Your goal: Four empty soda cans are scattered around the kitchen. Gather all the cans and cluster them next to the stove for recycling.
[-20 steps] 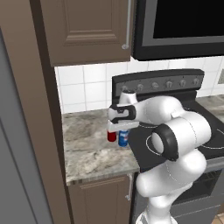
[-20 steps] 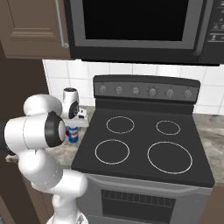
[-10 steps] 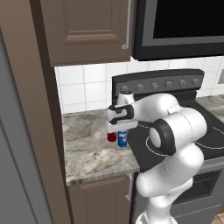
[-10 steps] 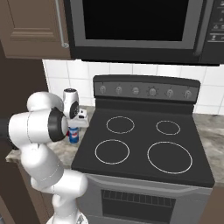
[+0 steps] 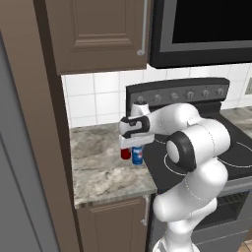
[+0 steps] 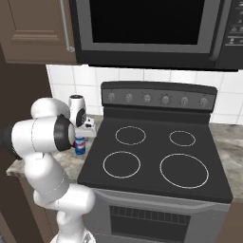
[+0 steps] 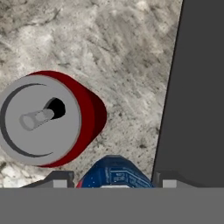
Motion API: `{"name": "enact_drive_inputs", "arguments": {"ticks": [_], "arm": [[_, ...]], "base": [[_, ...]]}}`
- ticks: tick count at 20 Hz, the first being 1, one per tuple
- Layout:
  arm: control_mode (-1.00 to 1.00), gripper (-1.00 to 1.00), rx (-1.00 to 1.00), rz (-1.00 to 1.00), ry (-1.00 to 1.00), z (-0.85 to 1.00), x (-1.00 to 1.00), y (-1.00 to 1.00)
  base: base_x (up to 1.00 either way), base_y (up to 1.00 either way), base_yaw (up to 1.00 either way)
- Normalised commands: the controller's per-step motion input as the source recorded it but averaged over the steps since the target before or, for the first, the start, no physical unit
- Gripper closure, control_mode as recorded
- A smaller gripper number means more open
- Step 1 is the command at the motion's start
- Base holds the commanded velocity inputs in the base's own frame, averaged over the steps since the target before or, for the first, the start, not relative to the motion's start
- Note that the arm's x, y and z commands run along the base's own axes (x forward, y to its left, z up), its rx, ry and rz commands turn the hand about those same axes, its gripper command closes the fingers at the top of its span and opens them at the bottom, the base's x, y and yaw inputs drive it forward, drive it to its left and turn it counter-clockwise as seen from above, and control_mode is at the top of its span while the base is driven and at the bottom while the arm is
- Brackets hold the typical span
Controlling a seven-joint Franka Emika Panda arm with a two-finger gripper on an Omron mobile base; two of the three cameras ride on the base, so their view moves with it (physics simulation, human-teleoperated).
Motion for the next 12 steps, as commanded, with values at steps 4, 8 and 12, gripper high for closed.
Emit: {"name": "enact_drive_inputs", "arguments": {"ticks": [4, 8, 12], "arm": [[-1.00, -1.00, 0.00, 0.00, -0.01, -0.01, 0.00, 0.00], [-1.00, -1.00, 0.00, 0.00, 0.00, 0.00, 0.00, 0.00], [-1.00, -1.00, 0.00, 0.00, -0.01, 0.00, 0.00, 0.00]], "base": [[0.00, 0.00, 0.00], [0.00, 0.00, 0.00], [0.00, 0.00, 0.00]]}}
